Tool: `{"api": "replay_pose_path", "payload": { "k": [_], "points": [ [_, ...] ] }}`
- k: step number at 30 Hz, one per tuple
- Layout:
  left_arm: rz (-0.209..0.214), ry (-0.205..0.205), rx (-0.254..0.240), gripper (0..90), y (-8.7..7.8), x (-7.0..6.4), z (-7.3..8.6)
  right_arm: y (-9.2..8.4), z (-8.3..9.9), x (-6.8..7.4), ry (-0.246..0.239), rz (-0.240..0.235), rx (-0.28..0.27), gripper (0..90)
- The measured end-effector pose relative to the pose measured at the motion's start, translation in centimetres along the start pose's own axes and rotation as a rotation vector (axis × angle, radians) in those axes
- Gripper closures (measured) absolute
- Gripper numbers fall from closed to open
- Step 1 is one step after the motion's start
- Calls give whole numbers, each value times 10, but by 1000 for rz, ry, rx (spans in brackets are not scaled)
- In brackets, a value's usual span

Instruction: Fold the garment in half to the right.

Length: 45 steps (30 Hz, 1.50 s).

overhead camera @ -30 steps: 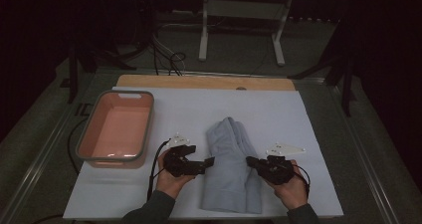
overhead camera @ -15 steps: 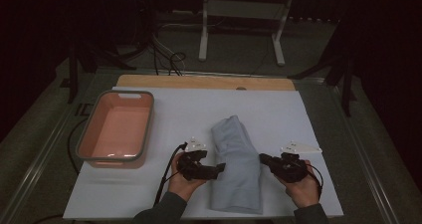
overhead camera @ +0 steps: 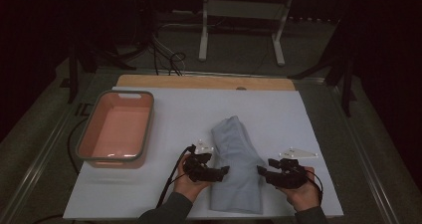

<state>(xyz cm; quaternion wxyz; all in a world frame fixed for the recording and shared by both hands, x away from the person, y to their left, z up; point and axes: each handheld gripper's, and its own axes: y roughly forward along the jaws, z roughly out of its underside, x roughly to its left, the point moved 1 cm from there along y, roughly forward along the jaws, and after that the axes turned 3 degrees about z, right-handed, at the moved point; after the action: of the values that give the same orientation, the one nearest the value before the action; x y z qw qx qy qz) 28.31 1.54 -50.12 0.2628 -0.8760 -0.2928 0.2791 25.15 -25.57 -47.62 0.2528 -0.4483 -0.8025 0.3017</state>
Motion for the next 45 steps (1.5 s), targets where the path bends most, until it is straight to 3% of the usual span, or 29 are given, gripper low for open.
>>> {"api": "replay_pose_path", "payload": {
  "k": [3, 9, 14, 21, 24, 29, 42, 44, 45],
  "points": [
    [8, 9, 7, 227, 2, -1, 1, 6, 5, 1, -3, 1, 35, 454],
    [22, 0, 12, 246, 6, -2, 4, 16, 7, -2, 38, -6, 87, 509],
    [41, -12, 16, 269, 8, -4, 6, 23, 8, -2, 34, -2, 116, 560],
    [69, -33, 37, 327, 12, -3, 8, 32, 7, 1, 13, 3, 186, 755],
    [62, -34, 45, 370, 14, -3, 8, 32, 7, 0, 13, 6, 185, 815],
    [23, -23, 43, 463, 18, -6, 6, 34, 3, 1, -7, 34, 161, 836],
    [7, -39, 26, 463, 28, 6, -10, 44, -8, -5, -3, 78, 128, 839],
    [14, -42, 16, 436, 28, 7, -11, 45, -9, -6, 1, 81, 127, 839],
    [30, -44, -20, 397, 22, 11, -14, 46, -9, -7, 0, 77, 123, 839]
  ]
}}
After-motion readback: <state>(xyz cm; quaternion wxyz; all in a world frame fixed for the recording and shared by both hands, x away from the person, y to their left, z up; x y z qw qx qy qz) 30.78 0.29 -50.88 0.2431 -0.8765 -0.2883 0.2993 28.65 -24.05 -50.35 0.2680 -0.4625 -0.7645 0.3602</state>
